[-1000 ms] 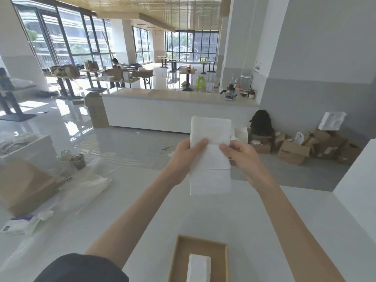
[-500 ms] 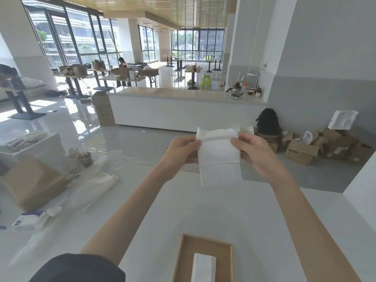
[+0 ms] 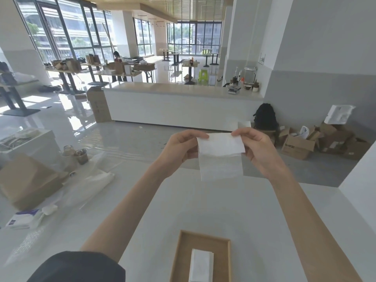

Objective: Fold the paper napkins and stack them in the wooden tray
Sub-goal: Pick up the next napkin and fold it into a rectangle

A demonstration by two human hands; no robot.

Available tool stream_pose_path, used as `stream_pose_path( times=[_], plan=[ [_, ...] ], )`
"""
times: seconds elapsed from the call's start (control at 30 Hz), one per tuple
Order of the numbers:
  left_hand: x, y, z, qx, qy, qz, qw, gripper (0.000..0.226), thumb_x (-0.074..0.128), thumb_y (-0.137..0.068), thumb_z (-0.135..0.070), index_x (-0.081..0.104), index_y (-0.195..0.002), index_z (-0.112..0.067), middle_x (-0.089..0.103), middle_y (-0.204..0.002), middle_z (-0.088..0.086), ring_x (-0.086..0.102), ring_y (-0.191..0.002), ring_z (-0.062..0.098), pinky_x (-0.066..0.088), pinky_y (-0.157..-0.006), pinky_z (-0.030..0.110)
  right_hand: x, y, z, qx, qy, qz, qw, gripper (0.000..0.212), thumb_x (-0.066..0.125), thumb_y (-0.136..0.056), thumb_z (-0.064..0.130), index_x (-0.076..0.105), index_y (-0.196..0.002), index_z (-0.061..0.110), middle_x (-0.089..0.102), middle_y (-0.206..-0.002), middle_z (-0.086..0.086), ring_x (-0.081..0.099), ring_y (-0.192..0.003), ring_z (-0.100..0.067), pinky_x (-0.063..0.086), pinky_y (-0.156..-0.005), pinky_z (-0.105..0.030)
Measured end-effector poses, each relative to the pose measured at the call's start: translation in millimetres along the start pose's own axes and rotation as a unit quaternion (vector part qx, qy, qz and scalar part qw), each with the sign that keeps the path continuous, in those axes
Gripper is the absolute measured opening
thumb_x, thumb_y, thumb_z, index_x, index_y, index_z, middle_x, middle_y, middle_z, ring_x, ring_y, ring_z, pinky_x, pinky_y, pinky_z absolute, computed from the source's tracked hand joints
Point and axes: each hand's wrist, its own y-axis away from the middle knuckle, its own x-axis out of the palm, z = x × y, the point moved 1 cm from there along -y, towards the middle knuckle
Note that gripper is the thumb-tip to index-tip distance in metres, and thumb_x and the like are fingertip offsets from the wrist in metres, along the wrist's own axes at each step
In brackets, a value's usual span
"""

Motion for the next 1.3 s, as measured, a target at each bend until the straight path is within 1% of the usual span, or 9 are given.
stream_pose_path(
  times=[0.17, 0.27, 0.37, 0.47, 0.57, 0.7, 0.9, 1.1, 1.3],
  plan=[
    [2.4, -5.3, 1.6, -0.026, 0.019, 0.014, 0.999, 0.025, 0.047, -0.102, -0.022, 0.07, -0.107, -0.014, 0.07, -0.105, 0.001, 0.07, -0.083, 0.021, 0.057, -0.071, 0.03, -5.2, 0.0, -1.3, 0.013, -0.022, -0.007, 1.0, 0.034, 0.047, -0.1, 0.002, 0.077, -0.091, 0.011, 0.076, -0.09, 0.0, 0.069, -0.083, -0.014, 0.057, -0.073, -0.022],
    [6.3, -7.7, 4.6, -0.034, -0.024, 0.001, 0.999, 0.028, 0.053, -0.1, -0.038, 0.07, -0.111, -0.018, 0.071, -0.107, -0.001, 0.07, -0.085, 0.025, 0.059, -0.076, 0.039, -6.4, -0.7, -3.2, 0.015, -0.031, -0.018, 0.999, 0.034, 0.043, -0.105, 0.017, 0.075, -0.097, 0.007, 0.076, -0.091, 0.001, 0.07, -0.084, -0.013, 0.055, -0.071, -0.022],
    [9.0, -9.3, 8.9, -0.012, -0.072, -0.017, 0.997, 0.022, 0.065, -0.095, -0.019, 0.066, -0.117, -0.021, 0.073, -0.107, 0.002, 0.071, -0.087, 0.02, 0.06, -0.073, 0.039, -5.8, 0.2, -7.0, 0.022, 0.006, -0.035, 0.999, 0.029, 0.057, -0.1, 0.038, 0.073, -0.111, 0.017, 0.074, -0.1, 0.004, 0.069, -0.091, -0.011, 0.053, -0.076, -0.024],
    [12.7, -9.1, 10.5, 0.006, -0.076, -0.019, 0.997, 0.044, 0.065, -0.093, -0.002, 0.059, -0.13, -0.026, 0.073, -0.115, 0.007, 0.072, -0.088, 0.021, 0.06, -0.069, 0.034, -9.4, 2.8, -16.4, 0.061, 0.06, -0.002, 0.996, 0.053, 0.072, -0.084, 0.056, 0.058, -0.133, 0.04, 0.069, -0.118, 0.003, 0.069, -0.108, -0.013, 0.056, -0.087, -0.03],
    [14.7, -8.5, 10.2, 0.02, -0.085, -0.032, 0.996, 0.056, 0.066, -0.092, -0.002, 0.056, -0.133, -0.038, 0.07, -0.118, 0.017, 0.073, -0.087, 0.024, 0.061, -0.07, 0.037, -11.9, 6.2, -27.3, 0.09, 0.04, 0.034, 0.995, 0.071, 0.081, -0.081, 0.04, 0.047, -0.143, 0.035, 0.077, -0.113, 0.003, 0.073, -0.107, -0.016, 0.06, -0.082, -0.027],
    [12.3, -9.5, 12.8, 0.003, -0.083, -0.041, 0.996, 0.054, 0.069, -0.094, -0.013, 0.05, -0.137, -0.038, 0.074, -0.115, 0.012, 0.074, -0.093, 0.028, 0.062, -0.076, 0.038, -11.7, 7.3, -31.9, 0.073, 0.03, 0.052, 0.996, 0.058, 0.077, -0.088, 0.016, 0.053, -0.14, 0.024, 0.076, -0.118, -0.008, 0.073, -0.108, -0.026, 0.06, -0.081, -0.029],
    [12.7, -8.3, 17.5, -0.056, -0.079, -0.014, 0.995, 0.036, 0.069, -0.095, -0.012, 0.057, -0.128, -0.012, 0.078, -0.109, 0.012, 0.076, -0.097, 0.03, 0.062, -0.077, 0.037, -9.0, 1.8, -29.4, 0.022, 0.008, 0.012, 1.0, 0.041, 0.08, -0.082, 0.02, 0.068, -0.117, 0.037, 0.078, -0.115, -0.004, 0.075, -0.104, -0.025, 0.062, -0.079, -0.031],
    [10.8, -8.7, 18.2, -0.046, -0.097, -0.028, 0.994, 0.019, 0.068, -0.094, -0.006, 0.065, -0.112, -0.009, 0.078, -0.105, 0.012, 0.076, -0.095, 0.031, 0.063, -0.078, 0.037, -14.5, 0.4, -35.5, 0.024, 0.034, 0.05, 0.998, 0.042, 0.076, -0.087, 0.018, 0.067, -0.125, 0.034, 0.075, -0.121, -0.004, 0.072, -0.112, -0.024, 0.058, -0.095, -0.036],
    [8.9, -8.3, 19.2, -0.036, -0.096, -0.037, 0.994, 0.015, 0.067, -0.093, -0.002, 0.07, -0.106, -0.01, 0.079, -0.098, 0.006, 0.076, -0.085, 0.021, 0.062, -0.074, 0.032, -12.6, 2.0, -33.0, 0.023, 0.064, 0.032, 0.997, 0.029, 0.072, -0.092, 0.014, 0.071, -0.119, 0.025, 0.078, -0.116, -0.002, 0.074, -0.107, -0.022, 0.06, -0.089, -0.033]
  ],
)
